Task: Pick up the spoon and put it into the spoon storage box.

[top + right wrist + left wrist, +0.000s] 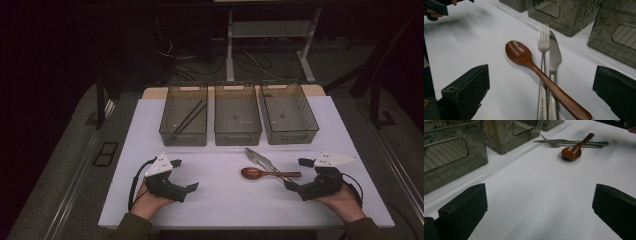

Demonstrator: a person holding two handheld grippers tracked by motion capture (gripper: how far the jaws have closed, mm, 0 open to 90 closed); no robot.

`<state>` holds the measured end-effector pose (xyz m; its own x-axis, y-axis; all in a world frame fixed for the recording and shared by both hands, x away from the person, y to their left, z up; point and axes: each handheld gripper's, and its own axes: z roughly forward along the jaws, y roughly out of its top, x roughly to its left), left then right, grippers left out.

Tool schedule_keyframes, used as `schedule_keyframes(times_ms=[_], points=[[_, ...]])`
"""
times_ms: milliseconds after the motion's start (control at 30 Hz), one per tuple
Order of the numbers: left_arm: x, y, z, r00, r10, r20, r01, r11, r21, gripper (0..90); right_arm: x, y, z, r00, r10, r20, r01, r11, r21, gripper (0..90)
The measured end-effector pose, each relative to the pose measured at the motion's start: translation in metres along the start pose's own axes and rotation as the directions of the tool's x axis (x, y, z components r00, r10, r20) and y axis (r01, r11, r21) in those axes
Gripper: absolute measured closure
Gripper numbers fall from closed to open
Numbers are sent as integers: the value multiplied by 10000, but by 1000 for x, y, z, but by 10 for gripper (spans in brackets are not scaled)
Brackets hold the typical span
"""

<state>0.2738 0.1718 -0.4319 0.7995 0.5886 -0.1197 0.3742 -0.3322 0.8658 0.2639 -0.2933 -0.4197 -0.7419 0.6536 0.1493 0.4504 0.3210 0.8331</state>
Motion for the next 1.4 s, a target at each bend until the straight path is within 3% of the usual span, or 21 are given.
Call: schedule_keyframes(times_ms=[367, 500, 567, 633, 1000, 1400], points=[[-2, 1, 3, 9995, -101, 287, 92, 9995, 312, 0, -6, 12, 12, 9983, 172, -558, -169, 9998, 59, 58], [-3, 1, 3, 9998, 1, 210, -8, 9995, 310, 0, -9, 16, 18, 9967, 293, -757, -291, 9996, 49, 62], [-4, 1, 3, 9999, 126, 72, -128, 9995, 281, 0, -10, 18, 21, 9959, 312, -850, -304, 9995, 115, 128], [-4, 1, 3, 9998, 180, 56, -182, 9995, 265, 0, -9, 21, 25, 9958, 293, -865, -278, 9995, 177, 135], [-3, 1, 3, 9998, -26, 182, 24, 9999, 142, 0, -6, 34, 44, 9924, 243, -1207, -185, 9986, 487, 176], [-3, 0, 4, 10000, 30, 66, -31, 9998, 191, 0, -7, 48, 68, 9897, 305, -1402, -215, 9977, 647, 178]])
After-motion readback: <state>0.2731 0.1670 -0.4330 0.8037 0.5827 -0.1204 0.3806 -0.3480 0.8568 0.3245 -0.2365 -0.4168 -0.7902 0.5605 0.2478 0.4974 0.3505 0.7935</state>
